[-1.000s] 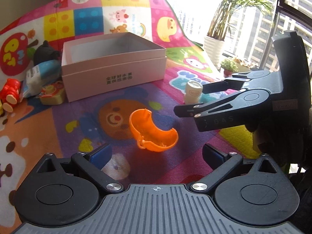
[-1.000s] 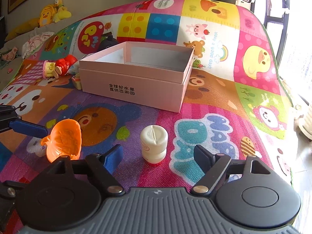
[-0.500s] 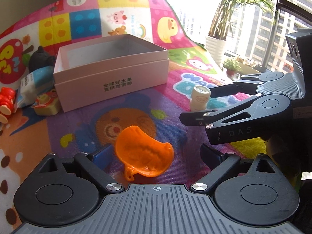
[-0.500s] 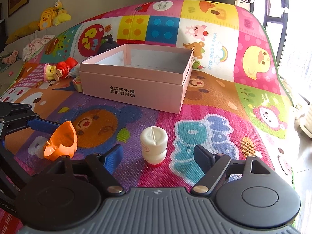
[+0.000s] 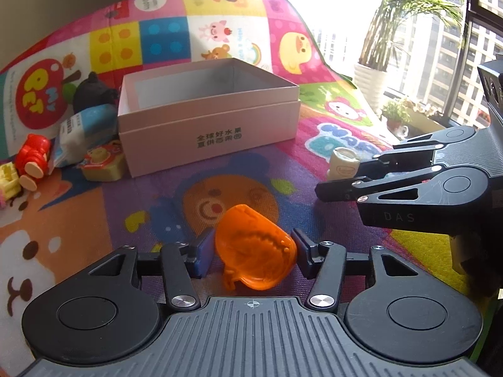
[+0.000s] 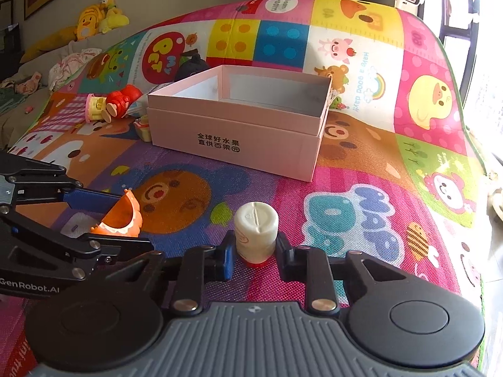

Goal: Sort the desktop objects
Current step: 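Carry the orange cup into the pink box with left while right carries the bottle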

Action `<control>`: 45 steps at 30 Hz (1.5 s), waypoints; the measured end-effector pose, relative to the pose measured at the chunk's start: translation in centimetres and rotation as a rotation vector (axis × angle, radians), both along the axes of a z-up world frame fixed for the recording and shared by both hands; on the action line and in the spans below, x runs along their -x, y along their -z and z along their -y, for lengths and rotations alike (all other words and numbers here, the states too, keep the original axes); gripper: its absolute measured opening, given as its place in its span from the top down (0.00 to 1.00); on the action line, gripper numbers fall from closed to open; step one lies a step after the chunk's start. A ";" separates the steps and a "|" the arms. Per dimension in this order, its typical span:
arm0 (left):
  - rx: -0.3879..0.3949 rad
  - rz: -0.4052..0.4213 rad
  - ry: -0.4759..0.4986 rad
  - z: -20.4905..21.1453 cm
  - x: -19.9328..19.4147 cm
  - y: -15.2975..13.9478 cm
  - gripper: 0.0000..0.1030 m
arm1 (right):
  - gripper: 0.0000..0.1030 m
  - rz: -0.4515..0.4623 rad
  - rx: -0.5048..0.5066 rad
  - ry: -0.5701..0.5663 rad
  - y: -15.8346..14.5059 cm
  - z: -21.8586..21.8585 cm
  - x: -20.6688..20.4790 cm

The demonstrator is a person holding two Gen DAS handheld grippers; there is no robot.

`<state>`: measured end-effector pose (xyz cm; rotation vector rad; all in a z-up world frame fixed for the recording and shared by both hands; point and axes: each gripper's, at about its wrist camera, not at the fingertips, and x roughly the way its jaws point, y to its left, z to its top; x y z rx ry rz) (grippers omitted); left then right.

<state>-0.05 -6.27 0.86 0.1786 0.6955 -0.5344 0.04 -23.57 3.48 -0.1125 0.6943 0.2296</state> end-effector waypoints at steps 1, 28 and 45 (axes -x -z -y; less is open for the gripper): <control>-0.007 0.000 0.000 -0.1 0.3 -0.1 0.45 | 0.75 -0.006 0.001 -0.003 -0.1 0.0 0.0; 0.166 0.108 -0.197 0.9 -13.9 -5.6 0.21 | 0.75 -0.030 -0.124 0.032 -9.2 2.7 -14.7; 0.059 0.138 -0.676 -15.6 -7.0 -1.3 0.04 | 0.53 -0.006 0.006 -0.117 -8.6 -4.6 -14.0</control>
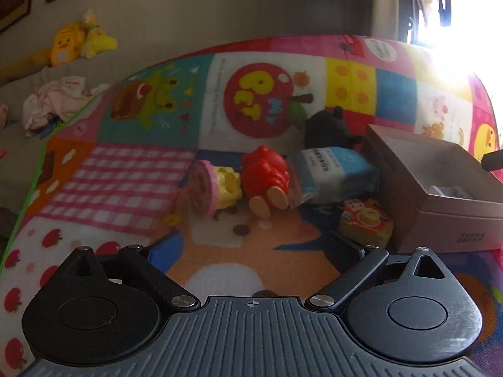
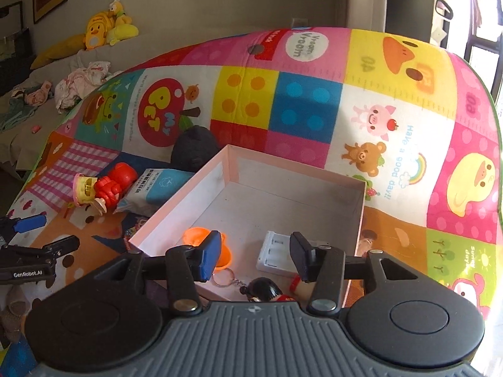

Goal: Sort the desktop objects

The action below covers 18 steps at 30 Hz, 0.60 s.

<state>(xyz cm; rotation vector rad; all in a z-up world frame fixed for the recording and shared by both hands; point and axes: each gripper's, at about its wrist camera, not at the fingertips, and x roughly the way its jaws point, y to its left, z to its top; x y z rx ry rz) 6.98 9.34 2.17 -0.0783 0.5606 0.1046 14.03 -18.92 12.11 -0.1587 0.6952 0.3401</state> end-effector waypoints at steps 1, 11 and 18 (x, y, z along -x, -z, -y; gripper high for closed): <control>0.039 -0.001 -0.062 -1.4 -0.1 0.2 0.04 | 0.53 0.017 0.028 -0.032 0.0 -1.5 0.2; 0.184 0.031 -0.117 -4.4 0.7 0.5 0.02 | 0.56 0.020 0.132 -0.188 0.6 -15.3 -3.5; 0.228 0.026 -0.067 -4.4 0.7 0.8 0.01 | 0.56 -0.219 0.004 0.018 3.1 -16.0 -13.8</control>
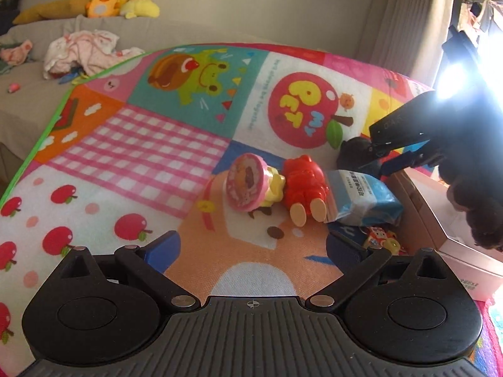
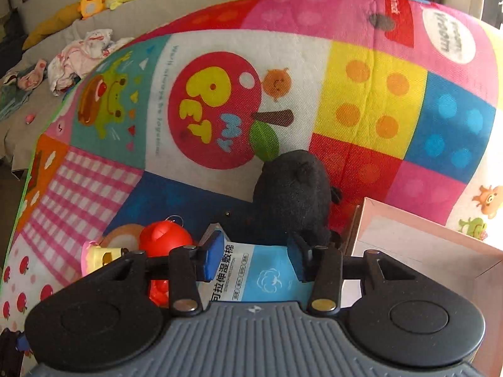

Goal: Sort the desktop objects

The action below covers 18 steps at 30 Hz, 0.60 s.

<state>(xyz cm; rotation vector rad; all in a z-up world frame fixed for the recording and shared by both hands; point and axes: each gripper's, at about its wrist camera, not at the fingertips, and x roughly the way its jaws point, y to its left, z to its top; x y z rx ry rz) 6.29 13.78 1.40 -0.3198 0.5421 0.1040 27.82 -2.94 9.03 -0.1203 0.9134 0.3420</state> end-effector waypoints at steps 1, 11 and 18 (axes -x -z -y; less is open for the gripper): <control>0.013 -0.001 -0.007 -0.2 0.0 0.0 0.01 | 0.56 -0.016 0.009 -0.002 0.5 -0.3 -0.3; 0.064 0.067 -0.141 -2.4 1.1 -0.7 0.01 | 0.49 -0.092 -0.005 -0.226 0.8 -1.3 5.7; 0.061 0.091 -0.142 -2.5 1.3 -0.9 0.01 | 0.50 -0.122 -0.066 -0.368 -0.2 3.2 15.6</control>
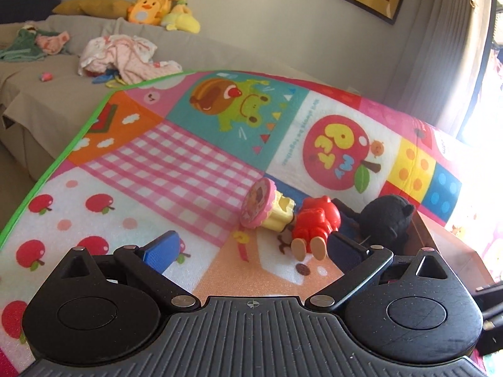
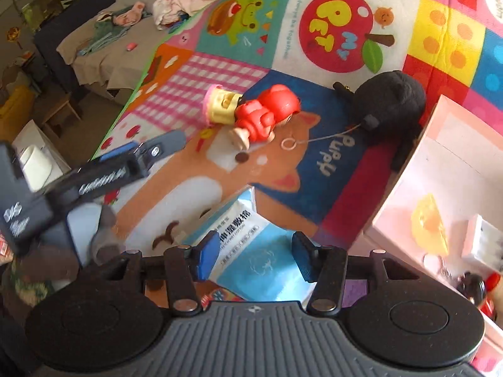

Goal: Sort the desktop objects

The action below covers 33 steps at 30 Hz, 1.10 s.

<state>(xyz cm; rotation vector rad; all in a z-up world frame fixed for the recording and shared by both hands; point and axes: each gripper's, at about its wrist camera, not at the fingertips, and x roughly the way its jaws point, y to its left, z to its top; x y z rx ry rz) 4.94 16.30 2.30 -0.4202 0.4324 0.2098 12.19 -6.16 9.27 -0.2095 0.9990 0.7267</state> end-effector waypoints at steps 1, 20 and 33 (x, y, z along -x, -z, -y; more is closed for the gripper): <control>-0.003 0.002 0.006 0.2 0.0 0.0 0.01 | 0.50 0.035 0.000 -0.001 -0.2 0.6 1.2; -0.082 -0.097 0.098 3.8 3.3 -2.1 0.00 | 0.48 0.213 0.009 -0.027 4.2 2.4 11.6; -0.136 -0.180 0.226 10.5 1.9 -1.7 0.00 | 0.39 0.295 0.045 0.385 5.2 15.8 11.7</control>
